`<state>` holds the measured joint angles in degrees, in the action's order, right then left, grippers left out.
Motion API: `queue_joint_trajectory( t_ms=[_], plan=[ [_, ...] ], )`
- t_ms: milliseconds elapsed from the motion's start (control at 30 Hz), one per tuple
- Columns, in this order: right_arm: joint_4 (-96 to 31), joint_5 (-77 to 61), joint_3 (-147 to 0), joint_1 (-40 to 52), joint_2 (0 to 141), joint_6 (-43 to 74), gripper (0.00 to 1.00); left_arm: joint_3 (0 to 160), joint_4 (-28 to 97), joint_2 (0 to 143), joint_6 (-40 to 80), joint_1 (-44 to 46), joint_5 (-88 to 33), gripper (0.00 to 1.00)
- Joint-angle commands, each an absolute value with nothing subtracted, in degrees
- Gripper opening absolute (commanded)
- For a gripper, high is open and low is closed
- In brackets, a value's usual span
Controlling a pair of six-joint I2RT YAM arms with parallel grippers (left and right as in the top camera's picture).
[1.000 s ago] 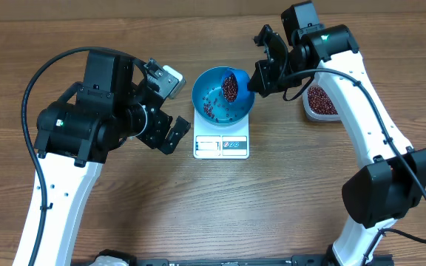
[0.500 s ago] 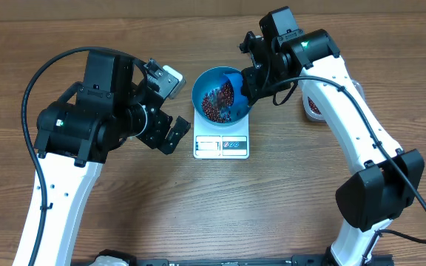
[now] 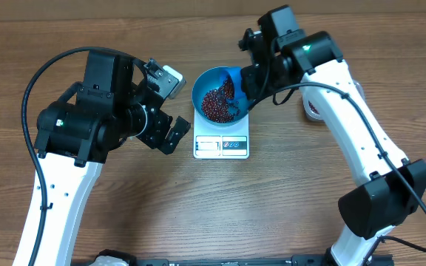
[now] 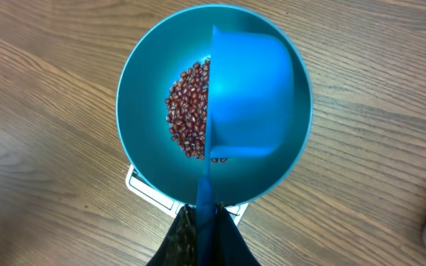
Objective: Scoop item into bowl and weigh 150g on scale
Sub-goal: 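Tilt the scoop with the right gripper to pour beans into the bowl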
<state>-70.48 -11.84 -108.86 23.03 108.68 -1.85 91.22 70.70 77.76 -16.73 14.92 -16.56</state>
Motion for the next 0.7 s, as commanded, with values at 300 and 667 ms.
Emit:
queue_joint_trajectory(
  t_ms=[300,667],
  plan=[
    [-71.31,-6.87,-111.09,25.15,106.06,-1.72,0.04,92.03,70.48,77.52,-17.61,15.03,-17.43,1.00],
    [-71.35,2.70,-111.09,30.09,105.21,-1.72,0.04,92.03,70.48,77.52,-17.61,15.03,-17.43,1.00]
  ],
)
